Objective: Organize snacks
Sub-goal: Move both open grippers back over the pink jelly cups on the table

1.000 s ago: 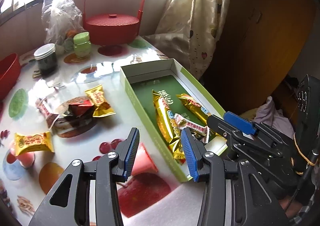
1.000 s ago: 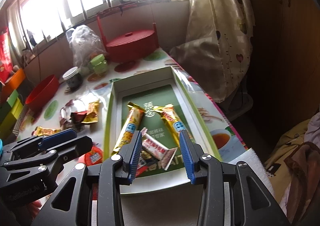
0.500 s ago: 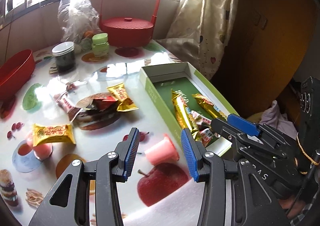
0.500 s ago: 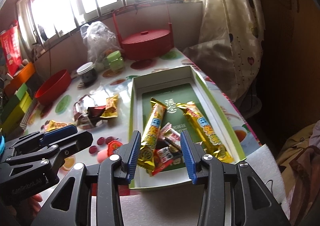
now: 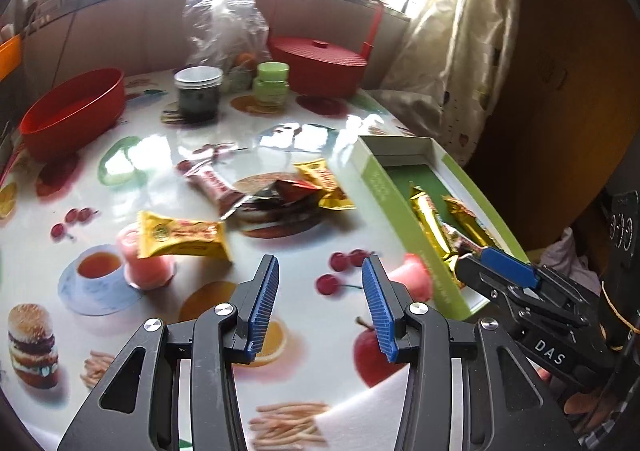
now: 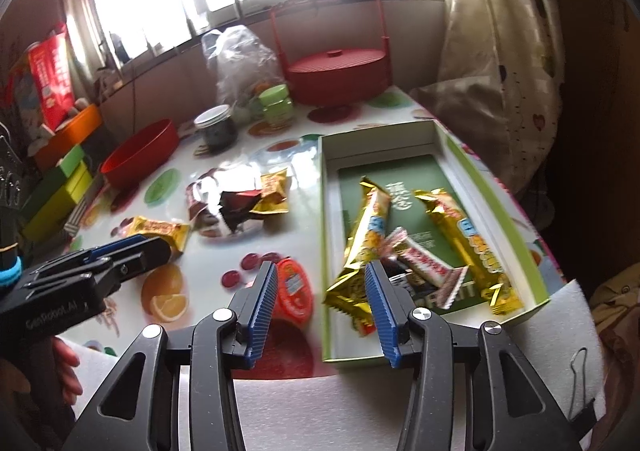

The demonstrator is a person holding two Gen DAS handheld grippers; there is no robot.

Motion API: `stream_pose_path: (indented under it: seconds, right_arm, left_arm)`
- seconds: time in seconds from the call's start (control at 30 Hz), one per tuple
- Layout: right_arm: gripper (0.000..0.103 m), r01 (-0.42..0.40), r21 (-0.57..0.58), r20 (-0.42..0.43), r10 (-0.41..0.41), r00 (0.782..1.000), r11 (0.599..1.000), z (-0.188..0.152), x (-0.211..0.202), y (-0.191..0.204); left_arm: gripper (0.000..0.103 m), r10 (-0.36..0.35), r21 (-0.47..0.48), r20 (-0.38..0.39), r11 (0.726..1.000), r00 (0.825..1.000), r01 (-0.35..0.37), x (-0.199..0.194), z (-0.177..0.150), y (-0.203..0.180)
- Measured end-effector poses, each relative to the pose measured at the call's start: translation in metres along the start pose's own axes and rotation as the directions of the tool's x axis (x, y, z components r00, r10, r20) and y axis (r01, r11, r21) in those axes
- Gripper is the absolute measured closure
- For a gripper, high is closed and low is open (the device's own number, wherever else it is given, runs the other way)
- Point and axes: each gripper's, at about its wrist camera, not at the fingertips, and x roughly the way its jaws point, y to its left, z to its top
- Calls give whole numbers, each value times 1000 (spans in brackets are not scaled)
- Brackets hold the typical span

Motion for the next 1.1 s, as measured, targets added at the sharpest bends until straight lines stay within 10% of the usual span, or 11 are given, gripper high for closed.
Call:
stream_pose_path:
  seconds: [1.1]
  right_arm:
    - [49, -120, -216, -88, 103, 991, 969, -6, 61, 79]
  left_arm:
    - [58, 106, -171, -11, 980, 994, -106, -11, -21, 91]
